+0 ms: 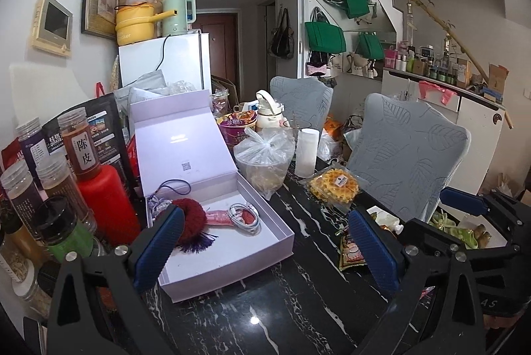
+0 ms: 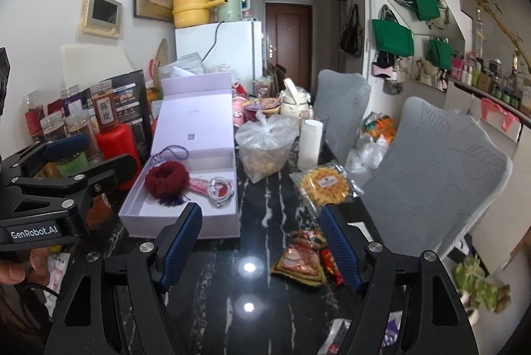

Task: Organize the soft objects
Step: 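Withdraw both tools from the white box back over the table, then move the left tool to the Nutritious Cereal bag while the right tool approaches the hand cream tube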

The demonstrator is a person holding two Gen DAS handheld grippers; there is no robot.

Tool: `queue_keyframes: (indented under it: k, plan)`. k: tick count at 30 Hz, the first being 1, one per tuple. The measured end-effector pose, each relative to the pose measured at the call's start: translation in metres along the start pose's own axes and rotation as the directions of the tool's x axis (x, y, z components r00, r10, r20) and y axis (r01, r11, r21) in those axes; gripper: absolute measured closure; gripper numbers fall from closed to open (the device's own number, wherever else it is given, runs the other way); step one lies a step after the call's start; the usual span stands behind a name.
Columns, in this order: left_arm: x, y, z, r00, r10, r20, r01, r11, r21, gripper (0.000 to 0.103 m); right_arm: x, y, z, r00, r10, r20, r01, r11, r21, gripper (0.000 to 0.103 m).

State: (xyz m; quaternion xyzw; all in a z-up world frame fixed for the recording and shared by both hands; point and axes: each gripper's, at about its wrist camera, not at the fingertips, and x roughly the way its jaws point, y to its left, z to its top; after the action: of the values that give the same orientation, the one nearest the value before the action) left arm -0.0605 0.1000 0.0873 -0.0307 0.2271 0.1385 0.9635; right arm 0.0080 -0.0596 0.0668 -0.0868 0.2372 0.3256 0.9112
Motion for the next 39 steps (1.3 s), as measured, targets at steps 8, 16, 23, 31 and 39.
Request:
queue_keyframes:
  k: [8, 16, 23, 31, 39]
  plan:
    - [0.012, -0.024, -0.019, 0.998, -0.053, -0.032, 0.054, 0.998, 0.02, 0.002, -0.009, -0.023, -0.026, 0.996, -0.078, -0.04, 0.078, 0.997, 0.013, 0.025]
    - [0.03, -0.038, -0.035, 0.992, -0.093, -0.085, 0.093, 0.996, -0.008, 0.002, -0.01, -0.039, -0.046, 0.992, -0.105, -0.069, 0.107, 0.994, 0.017, 0.023]
    - [0.05, -0.046, -0.044, 0.987, -0.086, -0.136, 0.082, 0.996, -0.033, 0.002, 0.004, -0.056, -0.061, 0.991, -0.084, -0.109, 0.089, 0.995, 0.043, 0.023]
    - [0.082, -0.061, -0.051, 0.975, -0.084, -0.204, 0.07, 0.995, -0.075, 0.002, 0.028, -0.081, -0.068, 0.986, -0.047, -0.161, 0.059, 0.996, 0.065, 0.023]
    - [0.122, -0.078, -0.053, 0.961, -0.075, -0.266, 0.06, 0.996, -0.064, 0.002, 0.058, -0.108, -0.07, 0.976, -0.033, -0.214, 0.05, 0.996, 0.075, 0.023]
